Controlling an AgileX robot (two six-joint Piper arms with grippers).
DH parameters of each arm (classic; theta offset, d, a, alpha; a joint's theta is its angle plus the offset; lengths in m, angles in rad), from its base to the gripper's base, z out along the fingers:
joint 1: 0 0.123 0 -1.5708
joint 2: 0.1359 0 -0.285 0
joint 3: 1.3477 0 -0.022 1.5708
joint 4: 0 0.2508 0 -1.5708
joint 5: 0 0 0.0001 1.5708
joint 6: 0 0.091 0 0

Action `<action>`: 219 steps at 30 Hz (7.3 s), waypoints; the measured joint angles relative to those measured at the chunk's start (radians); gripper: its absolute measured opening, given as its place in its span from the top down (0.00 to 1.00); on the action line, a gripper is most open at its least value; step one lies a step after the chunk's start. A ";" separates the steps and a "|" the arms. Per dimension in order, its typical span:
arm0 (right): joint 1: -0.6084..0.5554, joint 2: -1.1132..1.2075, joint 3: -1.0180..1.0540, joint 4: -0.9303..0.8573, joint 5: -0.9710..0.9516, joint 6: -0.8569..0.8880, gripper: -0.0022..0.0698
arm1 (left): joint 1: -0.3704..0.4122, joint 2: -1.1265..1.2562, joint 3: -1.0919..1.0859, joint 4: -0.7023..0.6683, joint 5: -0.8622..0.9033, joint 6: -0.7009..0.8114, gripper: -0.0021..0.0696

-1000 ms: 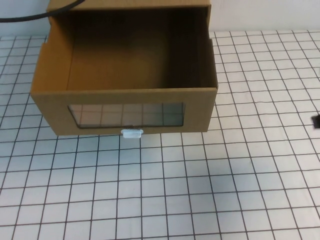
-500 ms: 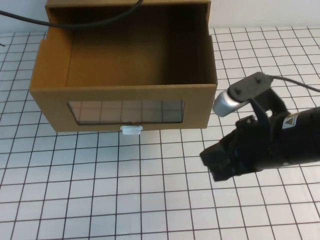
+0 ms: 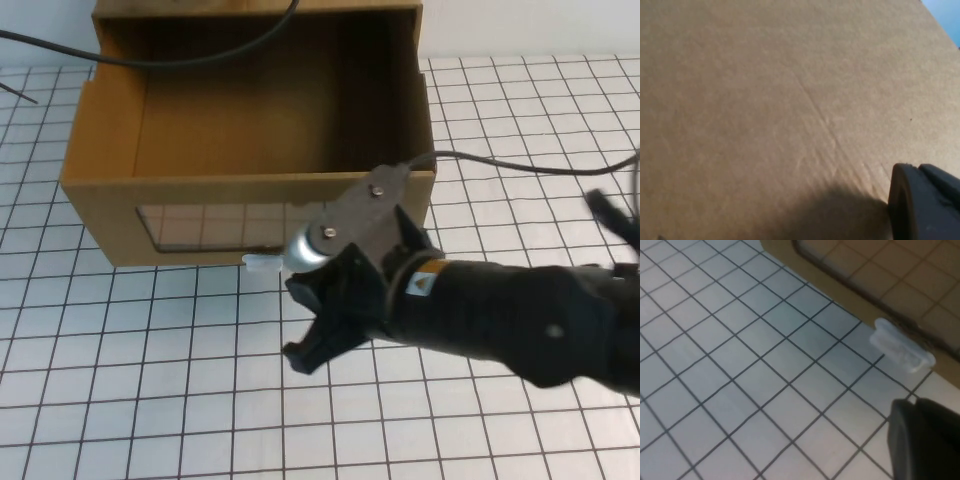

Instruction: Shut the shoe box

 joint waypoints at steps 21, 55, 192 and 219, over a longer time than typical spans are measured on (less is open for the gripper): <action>-0.140 0.380 -0.530 0.006 -0.018 -0.113 0.99 | 0.000 0.000 -0.002 0.000 -0.003 0.000 0.97; -0.229 0.184 -0.817 -0.105 0.553 -0.124 0.99 | 0.020 -0.336 -0.049 0.176 0.170 0.048 0.97; -0.651 -1.379 0.711 -0.841 0.244 0.743 0.99 | 0.020 -1.998 2.135 0.693 -0.590 -0.305 0.97; -0.718 -1.540 0.994 -0.570 0.187 0.549 0.99 | 0.020 -1.998 2.135 0.693 -0.590 -0.305 0.97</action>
